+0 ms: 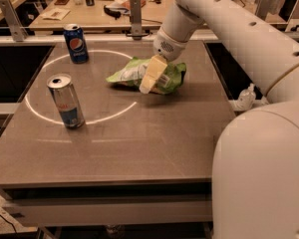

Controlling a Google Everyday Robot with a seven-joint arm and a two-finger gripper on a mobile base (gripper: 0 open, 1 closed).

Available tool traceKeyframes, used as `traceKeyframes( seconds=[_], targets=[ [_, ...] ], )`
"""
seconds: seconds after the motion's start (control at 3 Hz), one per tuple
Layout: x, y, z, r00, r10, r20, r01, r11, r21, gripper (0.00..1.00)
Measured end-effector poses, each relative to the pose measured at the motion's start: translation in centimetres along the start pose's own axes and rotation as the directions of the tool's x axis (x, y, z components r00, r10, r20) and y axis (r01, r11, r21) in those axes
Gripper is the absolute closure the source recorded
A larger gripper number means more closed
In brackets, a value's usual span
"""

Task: Pick green rice chip bag

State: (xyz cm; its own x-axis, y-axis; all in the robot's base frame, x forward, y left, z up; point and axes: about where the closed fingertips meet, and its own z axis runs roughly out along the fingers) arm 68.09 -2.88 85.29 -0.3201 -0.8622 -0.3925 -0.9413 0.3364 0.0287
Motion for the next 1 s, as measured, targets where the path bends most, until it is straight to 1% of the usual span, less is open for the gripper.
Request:
traceKeyframes(
  seconds=[0.33,0.67,1.0],
  targets=[
    [0.59,0.54,1.38,0.999,0.000,-0.047,-0.002,0.9995,-0.032,0.18],
    [1.19,1.06,1.81,0.997,-0.011,-0.075,0.007,0.9983,-0.057,0.41],
    [1.16,1.11,1.65,0.997,-0.013,-0.076,0.008,0.9982,-0.059,0.64]
  ],
)
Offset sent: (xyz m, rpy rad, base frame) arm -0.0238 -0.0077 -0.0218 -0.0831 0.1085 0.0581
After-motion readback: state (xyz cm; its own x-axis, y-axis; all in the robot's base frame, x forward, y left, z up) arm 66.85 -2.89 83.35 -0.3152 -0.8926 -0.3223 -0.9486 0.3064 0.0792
